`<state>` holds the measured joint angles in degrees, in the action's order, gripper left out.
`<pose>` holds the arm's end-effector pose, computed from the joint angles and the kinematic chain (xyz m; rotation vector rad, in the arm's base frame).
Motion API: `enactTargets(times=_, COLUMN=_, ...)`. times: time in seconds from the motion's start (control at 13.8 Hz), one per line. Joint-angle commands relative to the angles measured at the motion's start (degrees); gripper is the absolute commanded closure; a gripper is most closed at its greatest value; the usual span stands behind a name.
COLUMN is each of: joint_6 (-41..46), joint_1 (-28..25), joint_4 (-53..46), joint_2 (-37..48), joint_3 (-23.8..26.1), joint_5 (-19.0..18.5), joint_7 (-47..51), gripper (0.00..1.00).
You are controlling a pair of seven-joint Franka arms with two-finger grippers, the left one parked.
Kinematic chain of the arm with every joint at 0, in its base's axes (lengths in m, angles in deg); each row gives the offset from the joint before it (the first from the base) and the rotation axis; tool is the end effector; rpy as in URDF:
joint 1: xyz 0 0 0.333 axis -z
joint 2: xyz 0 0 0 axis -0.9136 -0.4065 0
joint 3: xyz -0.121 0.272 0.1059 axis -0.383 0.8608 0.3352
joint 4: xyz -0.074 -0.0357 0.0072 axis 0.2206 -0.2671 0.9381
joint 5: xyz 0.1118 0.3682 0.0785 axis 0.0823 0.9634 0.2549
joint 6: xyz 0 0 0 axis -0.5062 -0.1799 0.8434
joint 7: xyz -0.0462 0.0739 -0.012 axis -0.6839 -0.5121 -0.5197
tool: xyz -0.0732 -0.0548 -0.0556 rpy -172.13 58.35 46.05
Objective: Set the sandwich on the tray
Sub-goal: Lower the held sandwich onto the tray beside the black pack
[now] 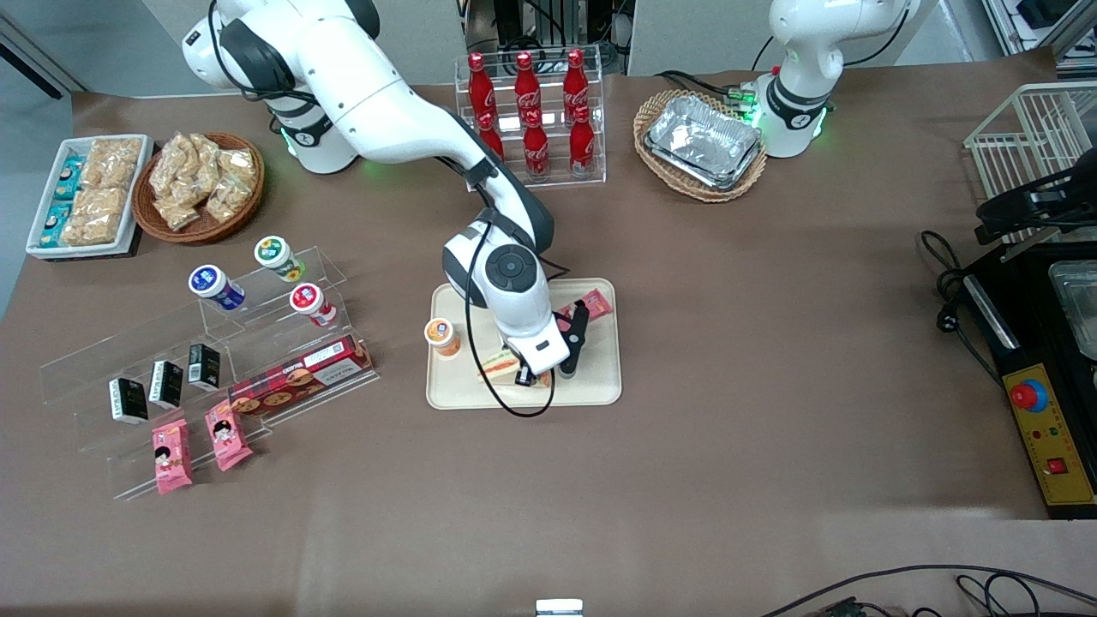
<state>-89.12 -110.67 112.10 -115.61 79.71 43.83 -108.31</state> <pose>0.5554 0.4766 0.2234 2.4791 1.8453 0.1923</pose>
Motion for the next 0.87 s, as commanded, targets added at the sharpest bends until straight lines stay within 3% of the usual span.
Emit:
enactTargets(times=0.0, joint_6=-1.00, joint_1=0.00, joint_4=-1.87, joint_2=-1.21, joint_3=-0.14, joint_5=-0.51, joint_7=1.37, gripper=0.00)
enactTargets(times=0.51, joint_6=-0.12, joint_1=0.71, joint_4=-1.87, joint_2=1.85, joint_3=0.30, joint_5=-0.16, joint_7=1.11, gripper=0.00)
enactTargets(times=0.65, joint_6=4.42, joint_1=0.88, joint_4=-1.78, joint_2=5.19, joint_3=0.39, joint_5=0.10, joint_7=1.02, gripper=0.00)
enactTargets(times=0.8, joint_6=10.39, joint_1=1.84, joint_4=-1.78, joint_2=9.84, joint_3=0.04, joint_5=3.77, joint_7=0.93, gripper=0.00)
